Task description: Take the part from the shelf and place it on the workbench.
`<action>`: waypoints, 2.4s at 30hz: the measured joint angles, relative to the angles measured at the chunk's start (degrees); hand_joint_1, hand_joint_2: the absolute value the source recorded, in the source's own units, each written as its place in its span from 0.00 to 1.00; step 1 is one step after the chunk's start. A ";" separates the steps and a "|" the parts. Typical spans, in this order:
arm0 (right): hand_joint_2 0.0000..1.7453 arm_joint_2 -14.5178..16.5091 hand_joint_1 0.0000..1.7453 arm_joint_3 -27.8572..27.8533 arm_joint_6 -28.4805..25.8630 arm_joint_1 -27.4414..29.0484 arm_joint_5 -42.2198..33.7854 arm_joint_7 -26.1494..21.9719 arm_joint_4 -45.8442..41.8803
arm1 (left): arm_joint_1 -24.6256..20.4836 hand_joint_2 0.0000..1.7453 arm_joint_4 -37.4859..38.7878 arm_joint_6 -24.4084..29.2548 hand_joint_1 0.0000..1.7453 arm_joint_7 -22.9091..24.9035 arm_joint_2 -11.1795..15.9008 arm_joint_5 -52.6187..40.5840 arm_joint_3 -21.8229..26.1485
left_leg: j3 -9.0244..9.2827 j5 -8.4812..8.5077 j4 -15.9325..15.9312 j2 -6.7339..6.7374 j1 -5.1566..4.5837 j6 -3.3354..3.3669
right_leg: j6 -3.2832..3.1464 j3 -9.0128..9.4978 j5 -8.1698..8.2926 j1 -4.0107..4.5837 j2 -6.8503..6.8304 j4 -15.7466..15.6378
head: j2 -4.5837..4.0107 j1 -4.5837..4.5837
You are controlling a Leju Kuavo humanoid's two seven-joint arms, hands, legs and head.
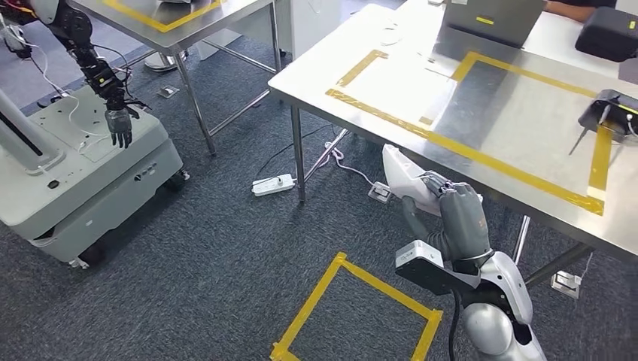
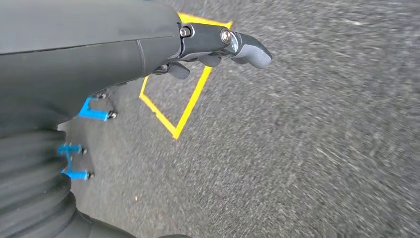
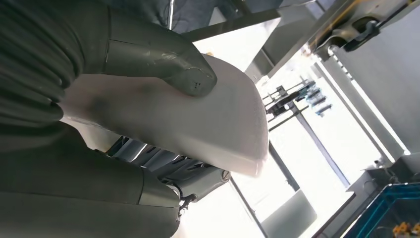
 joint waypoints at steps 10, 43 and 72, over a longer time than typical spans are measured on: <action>1.00 0.90 1.00 -0.91 0.43 -0.38 1.39 0.66 -1.43 | -0.51 1.00 -0.05 -0.04 0.00 1.47 -0.07 -0.04 -0.02 | -4.29 -6.97 11.25 -3.82 0.32 -3.02 | -3.21 3.32 3.03 -0.27 1.61 -7.76 | 0.00 -0.18; 1.00 2.94 1.00 -1.44 -0.46 -2.88 1.92 -1.66 -0.43 | -0.87 1.00 -0.27 0.36 0.00 3.45 0.40 -0.05 -0.02 | -6.76 -7.62 16.15 -4.30 0.41 -3.18 | -3.79 3.04 3.59 0.10 2.61 -7.95 | 0.00 -0.11; 1.00 3.01 1.00 -1.12 -2.28 -3.84 2.45 -2.25 0.03 | -0.85 1.00 -0.38 -0.05 0.00 3.20 0.73 -0.90 -0.02 | 0.06 -2.48 1.98 -3.70 0.36 -2.78 | -3.28 3.13 2.81 0.10 1.57 -7.57 | 0.00 -0.14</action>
